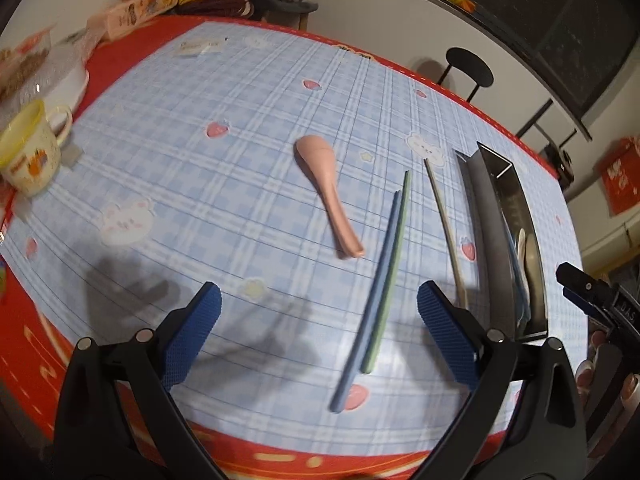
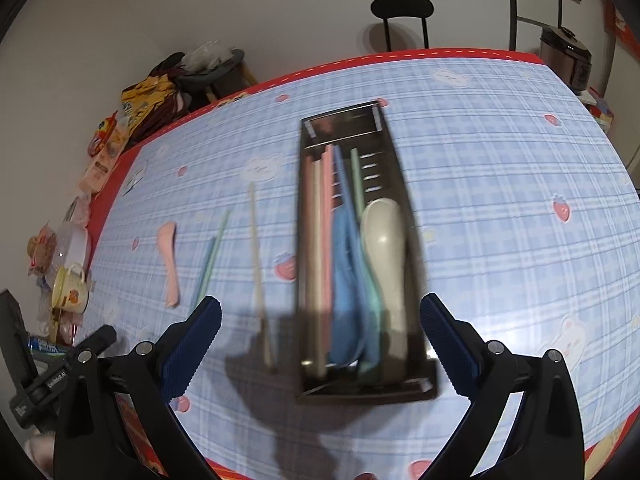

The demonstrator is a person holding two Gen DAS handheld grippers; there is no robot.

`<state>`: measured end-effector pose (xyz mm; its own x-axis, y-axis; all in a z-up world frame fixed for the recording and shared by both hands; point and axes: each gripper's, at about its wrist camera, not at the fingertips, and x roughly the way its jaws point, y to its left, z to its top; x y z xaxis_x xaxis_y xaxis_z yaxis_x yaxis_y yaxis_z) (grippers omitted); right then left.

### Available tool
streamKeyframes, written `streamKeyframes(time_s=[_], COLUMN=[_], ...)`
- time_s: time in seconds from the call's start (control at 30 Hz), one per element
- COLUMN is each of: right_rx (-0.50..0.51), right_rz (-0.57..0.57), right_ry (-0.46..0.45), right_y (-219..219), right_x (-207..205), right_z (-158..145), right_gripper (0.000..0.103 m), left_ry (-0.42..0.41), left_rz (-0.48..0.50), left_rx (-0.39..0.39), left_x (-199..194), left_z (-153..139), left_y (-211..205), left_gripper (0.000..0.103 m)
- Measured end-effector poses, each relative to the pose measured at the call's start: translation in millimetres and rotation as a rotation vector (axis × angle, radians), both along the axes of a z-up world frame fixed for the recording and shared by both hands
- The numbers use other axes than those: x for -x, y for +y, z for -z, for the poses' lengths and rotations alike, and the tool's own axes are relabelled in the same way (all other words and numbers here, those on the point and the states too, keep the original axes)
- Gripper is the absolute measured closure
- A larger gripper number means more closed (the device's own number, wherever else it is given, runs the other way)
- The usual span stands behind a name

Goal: Organize utensils
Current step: 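Close the left tool on the pink spoon handle while the right tool grasps a beige chopstick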

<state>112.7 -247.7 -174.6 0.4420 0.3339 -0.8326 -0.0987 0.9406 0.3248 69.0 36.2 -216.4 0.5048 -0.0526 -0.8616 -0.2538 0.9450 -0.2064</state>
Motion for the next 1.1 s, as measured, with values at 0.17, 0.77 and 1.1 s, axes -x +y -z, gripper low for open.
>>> streamKeyframes(time_s=[0.17, 0.77, 1.1], right_rx=[0.012, 0.086, 0.170], right_rz=[0.000, -0.034, -0.126], right_ry=[-0.009, -0.066, 0.000], right_y=[21, 72, 102], right_x=[12, 8, -19], right_z=[3, 0, 22], right_gripper=[0.006, 0.011, 0.077], left_ry=[0.004, 0.054, 0.037], left_rz=[0.053, 0.127, 0.194], left_rx=[-0.047, 0.031, 0.110], left_x=[-1, -35, -81], left_z=[-14, 0, 18], left_y=[13, 63, 65], left_gripper=[0.006, 0.006, 0.008])
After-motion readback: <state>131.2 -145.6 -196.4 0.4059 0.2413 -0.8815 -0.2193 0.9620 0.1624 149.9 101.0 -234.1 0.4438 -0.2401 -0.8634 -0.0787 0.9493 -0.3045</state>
